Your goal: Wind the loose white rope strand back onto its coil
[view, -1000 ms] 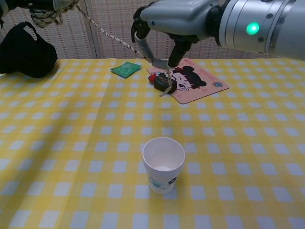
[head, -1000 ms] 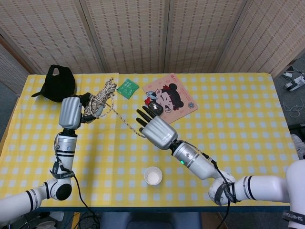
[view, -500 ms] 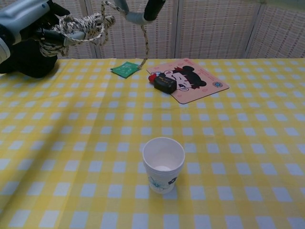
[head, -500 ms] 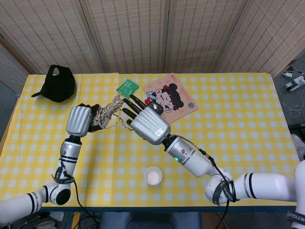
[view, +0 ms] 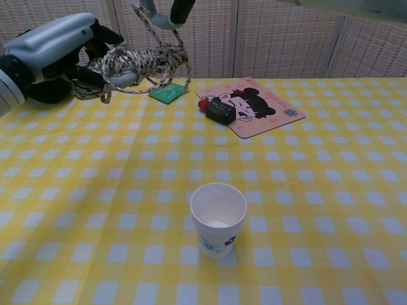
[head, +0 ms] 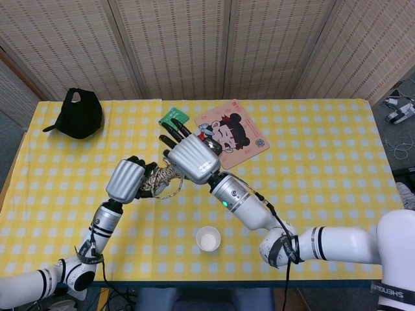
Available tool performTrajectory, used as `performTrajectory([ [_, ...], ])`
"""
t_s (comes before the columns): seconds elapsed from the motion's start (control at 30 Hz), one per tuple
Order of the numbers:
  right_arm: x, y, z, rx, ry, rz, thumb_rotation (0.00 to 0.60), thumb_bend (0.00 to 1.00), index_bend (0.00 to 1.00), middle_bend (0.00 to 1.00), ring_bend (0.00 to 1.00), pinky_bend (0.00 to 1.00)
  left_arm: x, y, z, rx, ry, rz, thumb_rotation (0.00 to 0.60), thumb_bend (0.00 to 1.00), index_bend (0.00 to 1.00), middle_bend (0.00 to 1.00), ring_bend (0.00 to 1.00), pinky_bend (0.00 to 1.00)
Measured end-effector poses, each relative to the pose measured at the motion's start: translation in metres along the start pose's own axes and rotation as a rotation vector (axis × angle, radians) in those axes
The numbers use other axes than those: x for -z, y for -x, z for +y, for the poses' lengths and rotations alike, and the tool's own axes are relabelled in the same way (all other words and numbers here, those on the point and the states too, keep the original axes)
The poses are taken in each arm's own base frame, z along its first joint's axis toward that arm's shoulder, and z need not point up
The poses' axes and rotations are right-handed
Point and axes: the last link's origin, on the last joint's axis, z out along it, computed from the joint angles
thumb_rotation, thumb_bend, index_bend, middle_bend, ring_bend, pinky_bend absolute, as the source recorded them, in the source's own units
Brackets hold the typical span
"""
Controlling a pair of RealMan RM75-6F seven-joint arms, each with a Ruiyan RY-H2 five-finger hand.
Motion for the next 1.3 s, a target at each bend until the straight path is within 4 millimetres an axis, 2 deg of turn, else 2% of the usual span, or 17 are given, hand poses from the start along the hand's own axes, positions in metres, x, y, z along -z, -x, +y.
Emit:
performTrajectory([
  [0.47,-0.011,0.010,0.015,-0.030,0.063,-0.027,0.600,0.43,0.61,0.22,0.00,0.00,0.007,-0.004,0.028,0.132,0.141,0.021,0.402,0.36,0.78,0.81,0.64,0.49],
  [0.63,-0.010,0.015,0.024,-0.067,0.092,-0.035,0.600,0.43,0.61,0.22,0.00,0.00,0.006,-0.009,0.031,0.194,0.156,0.049,0.424,0.36,0.78,0.81,0.64,0.49],
  [0.77,-0.010,0.020,0.031,-0.117,0.116,-0.040,0.600,0.43,0.61,0.22,0.00,0.00,0.004,-0.014,0.033,0.267,0.163,0.083,0.481,0.36,0.78,0.81,0.64,0.49],
  [0.97,-0.007,0.026,0.039,-0.217,0.145,-0.045,0.600,0.43,0.61,0.22,0.00,0.00,0.000,-0.024,0.032,0.338,0.181,0.165,0.521,0.36,0.78,0.81,0.64,0.49],
  [1.3,-0.001,0.042,0.045,-0.324,0.163,-0.070,0.600,0.43,0.61,0.22,0.00,0.00,-0.003,-0.031,0.028,0.403,0.173,0.223,0.521,0.36,0.78,0.81,0.64,0.49],
])
